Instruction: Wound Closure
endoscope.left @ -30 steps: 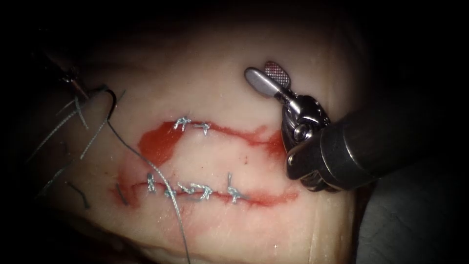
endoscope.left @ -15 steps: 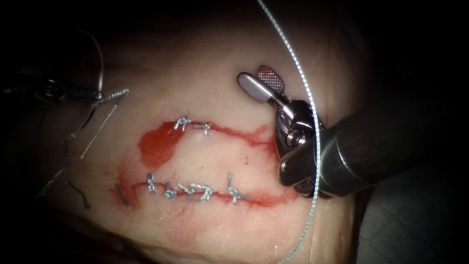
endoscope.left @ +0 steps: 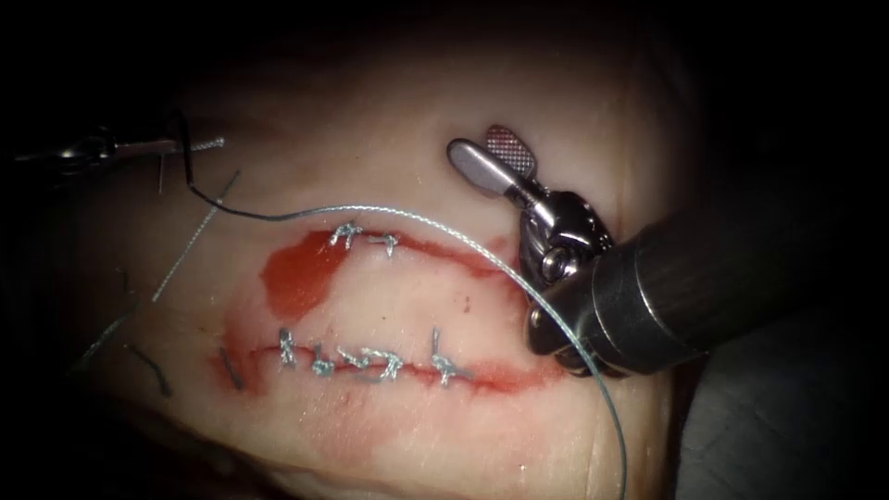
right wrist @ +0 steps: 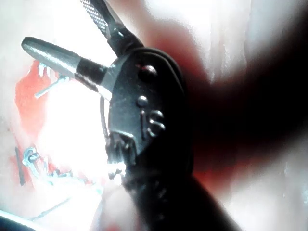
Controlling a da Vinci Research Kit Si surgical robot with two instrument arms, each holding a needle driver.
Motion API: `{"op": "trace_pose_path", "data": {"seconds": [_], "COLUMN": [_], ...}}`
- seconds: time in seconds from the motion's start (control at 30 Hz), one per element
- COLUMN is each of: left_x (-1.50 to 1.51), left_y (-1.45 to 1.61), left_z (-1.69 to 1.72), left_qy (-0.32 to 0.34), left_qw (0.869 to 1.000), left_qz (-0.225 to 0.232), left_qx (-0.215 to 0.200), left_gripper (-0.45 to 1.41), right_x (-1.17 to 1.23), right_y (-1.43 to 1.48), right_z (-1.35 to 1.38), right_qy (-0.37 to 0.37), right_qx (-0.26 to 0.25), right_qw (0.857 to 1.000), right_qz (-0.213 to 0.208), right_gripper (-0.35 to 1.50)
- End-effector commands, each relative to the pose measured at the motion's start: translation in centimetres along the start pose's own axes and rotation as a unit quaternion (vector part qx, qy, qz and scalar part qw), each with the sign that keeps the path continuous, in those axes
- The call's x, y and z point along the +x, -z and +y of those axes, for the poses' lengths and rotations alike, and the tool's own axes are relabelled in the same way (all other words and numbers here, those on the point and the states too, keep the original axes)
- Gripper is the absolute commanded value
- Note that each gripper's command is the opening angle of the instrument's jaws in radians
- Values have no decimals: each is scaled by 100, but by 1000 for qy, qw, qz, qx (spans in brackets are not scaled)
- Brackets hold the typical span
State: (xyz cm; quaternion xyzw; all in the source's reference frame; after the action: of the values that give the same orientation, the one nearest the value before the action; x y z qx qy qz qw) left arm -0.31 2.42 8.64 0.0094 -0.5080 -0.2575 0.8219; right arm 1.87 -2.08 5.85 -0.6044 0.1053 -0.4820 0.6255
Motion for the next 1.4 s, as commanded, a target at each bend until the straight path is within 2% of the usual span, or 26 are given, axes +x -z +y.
{"op": "trace_pose_path", "data": {"seconds": [0.03, 0.07, 0.13, 0.2, 0.3, 0.37, 0.4, 0.43, 0.47, 0.5, 0.53, 0.6, 0.63, 0.7, 0.73, 0.77, 0.83, 0.87, 0.9, 0.93, 0.97, 1.03, 1.1, 1.27, 1.37, 1.4], "left_x": [1, 1, 2, 6, 8, 9, 9, 9, 13, 17, 28, 44, 57, 66, 69, 70, 72, 73, 73, 74, 75, 76, 77, 86, 74, 69], "left_y": [-9, -10, -10, -10, -11, -10, -10, -10, -9, -10, -14, -23, -30, -30, -26, -17, -8, -5, -5, -3, -1, -1, -3, -5, -3, -3], "left_z": [2, 3, 2, -2, -2, 1, 3, 3, 4, 1, -7, -11, -11, -7, -4, -2, -2, -3, -3, -4, -5, -7, -10, -16, -5, -1], "left_qy": [-68, -117, -104, 65, 156, 156, 78, 78, 8, 18, 79, 91, 147, 230, 309, 446, 541, 573, 573, 592, 642, 673, 684, 682, 678, 660], "left_qw": [998, 993, 994, 998, 986, 983, 992, 992, 999, 1000, 997, 994, 986, 971, 949, 890, 825, 797, 797, 780, 733, 698, 675, 657, 676, 699], "left_qz": [-7, -7, -10, -22, -40, -84, -89, -89, -33, -7, 19, 56, 72, 65, 65, 89, 153, 176, 176, 191, 213, 234, 258, 307, 279, 265], "left_qx": [-11, -24, -24, 4, 35, 51, 36, 36, 10, -1, 3, -18, -38, -22, -4, 29, 63, 70, 70, 72, 73, 76, 95, 94, 75, 74], "left_gripper": [-45, -45, -45, -45, -45, -45, -45, -45, -45, -45, -45, -45, -45, -45, -45, -45, -45, -45, -45, -45, -45, -45, -45, -45, -45, -45], "right_x": [8, 8, 9, 16, 26, 35, 36, 36, 36, 35, 33, 33, 33, 33, 33, 33, 34, 34, 34, 34, 34, 35, 35, 35, 35, 35], "right_y": [-7, -7, -7, -8, -11, -13, -13, -13, -12, -12, -12, -12, -12, -12, -11, -11, -11, -12, -12, -12, -12, -12, -11, -12, -11, -11], "right_z": [1, 1, 1, 4, 10, 14, 15, 15, 18, 18, 17, 16, 16, 17, 17, 17, 17, 17, 17, 17, 17, 18, 18, 18, 19, 19], "right_qy": [-2, -2, -1, 0, 2, 4, 4, 4, 3, 3, 2, 2, 2, 2, 2, 2, 2, 2, 2, 2, 3, 3, 3, 3, 2, 2], "right_qx": [-1, -1, -4, -23, -27, -29, -30, -30, -30, -29, -30, -30, -30, -30, -30, -30, -30, -30, -30, -30, -30, -30, -30, -30, -30, -30], "right_qw": [1000, 1000, 1000, 1000, 999, 999, 999, 999, 999, 999, 999, 999, 999, 999, 999, 999, 999, 999, 999, 999, 999, 999, 999, 999, 999, 999], "right_qz": [0, 0, 2, 16, 21, 21, 21, 21, 22, 22, 22, 22, 22, 23, 23, 23, 23, 23, 23, 22, 22, 22, 23, 23, 23, 23], "right_gripper": [130, 130, 130, 121, 121, 126, 126, 126, 126, 126, 128, 128, 128, 128, 128, 128, 128, 128, 128, 128, 128, 128, 128, 128, 128, 128]}}
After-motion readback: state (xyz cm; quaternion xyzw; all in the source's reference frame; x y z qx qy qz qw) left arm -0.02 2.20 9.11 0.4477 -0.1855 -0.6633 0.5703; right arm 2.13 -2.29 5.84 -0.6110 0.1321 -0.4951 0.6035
